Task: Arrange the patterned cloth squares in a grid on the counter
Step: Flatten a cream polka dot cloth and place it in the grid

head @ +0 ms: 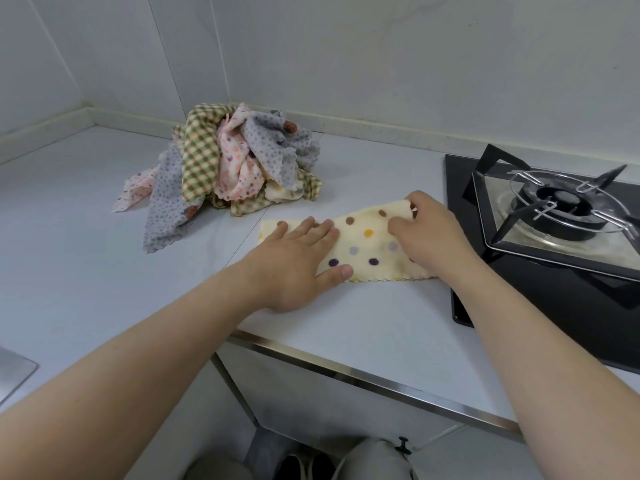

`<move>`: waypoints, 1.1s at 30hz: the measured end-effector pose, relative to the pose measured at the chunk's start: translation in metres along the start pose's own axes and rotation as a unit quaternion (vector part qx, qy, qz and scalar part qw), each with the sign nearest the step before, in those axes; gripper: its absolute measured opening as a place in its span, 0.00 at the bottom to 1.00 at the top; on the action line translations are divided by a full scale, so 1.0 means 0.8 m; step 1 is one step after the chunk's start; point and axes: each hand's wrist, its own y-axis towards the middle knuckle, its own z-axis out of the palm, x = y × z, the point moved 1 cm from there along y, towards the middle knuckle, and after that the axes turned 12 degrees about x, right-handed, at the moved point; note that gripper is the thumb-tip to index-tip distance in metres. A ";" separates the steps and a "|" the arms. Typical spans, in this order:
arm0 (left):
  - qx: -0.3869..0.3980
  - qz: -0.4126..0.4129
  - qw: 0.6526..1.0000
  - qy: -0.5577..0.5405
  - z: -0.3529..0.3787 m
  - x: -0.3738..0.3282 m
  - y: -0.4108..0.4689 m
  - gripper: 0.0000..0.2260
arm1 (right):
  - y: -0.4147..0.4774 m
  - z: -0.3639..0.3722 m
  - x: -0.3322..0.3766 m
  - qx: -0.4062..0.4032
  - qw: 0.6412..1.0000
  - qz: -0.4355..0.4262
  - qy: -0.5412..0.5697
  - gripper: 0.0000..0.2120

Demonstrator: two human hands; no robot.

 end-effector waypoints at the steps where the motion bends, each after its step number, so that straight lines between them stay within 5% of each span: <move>1: 0.000 -0.002 1.000 -0.003 -0.001 -0.002 -0.001 0.41 | -0.001 -0.001 0.002 -0.002 0.999 -0.005 0.042 0.04; 9: -0.067 0.049 0.992 -0.090 -0.010 -0.043 -0.014 0.45 | -0.015 -0.004 0.018 0.067 0.940 -0.069 0.329 0.18; 12: -0.024 0.076 0.989 -0.120 0.000 -0.044 -0.013 0.48 | -0.018 -0.003 0.018 0.113 0.927 -0.111 0.339 0.22; 16: -0.013 0.081 0.996 -0.029 0.017 -0.049 -0.006 0.50 | -0.023 -0.004 0.017 0.172 0.919 -0.141 0.327 0.22; 23: 0.006 0.109 0.993 -0.044 0.008 -0.047 -0.006 0.49 | -0.024 0.000 0.017 0.178 0.916 -0.138 0.331 0.19; 25: 0.029 0.166 0.971 -0.171 -0.015 -0.038 -0.013 0.46 | -0.022 0.002 0.017 0.174 0.913 -0.131 0.346 0.17; 28: 0.015 0.153 0.890 -0.430 -0.038 -0.020 -0.022 0.29 | -0.018 0.009 0.016 0.210 0.891 -0.128 0.381 0.19; 31: 0.007 0.098 0.787 -0.609 -0.040 0.004 -0.011 0.44 | -0.016 0.020 0.014 0.289 0.877 -0.135 0.361 0.35; 33: 0.024 0.052 0.769 -0.637 -0.041 0.013 -0.011 0.48 | -0.020 0.022 0.017 0.297 0.884 -0.138 0.333 0.35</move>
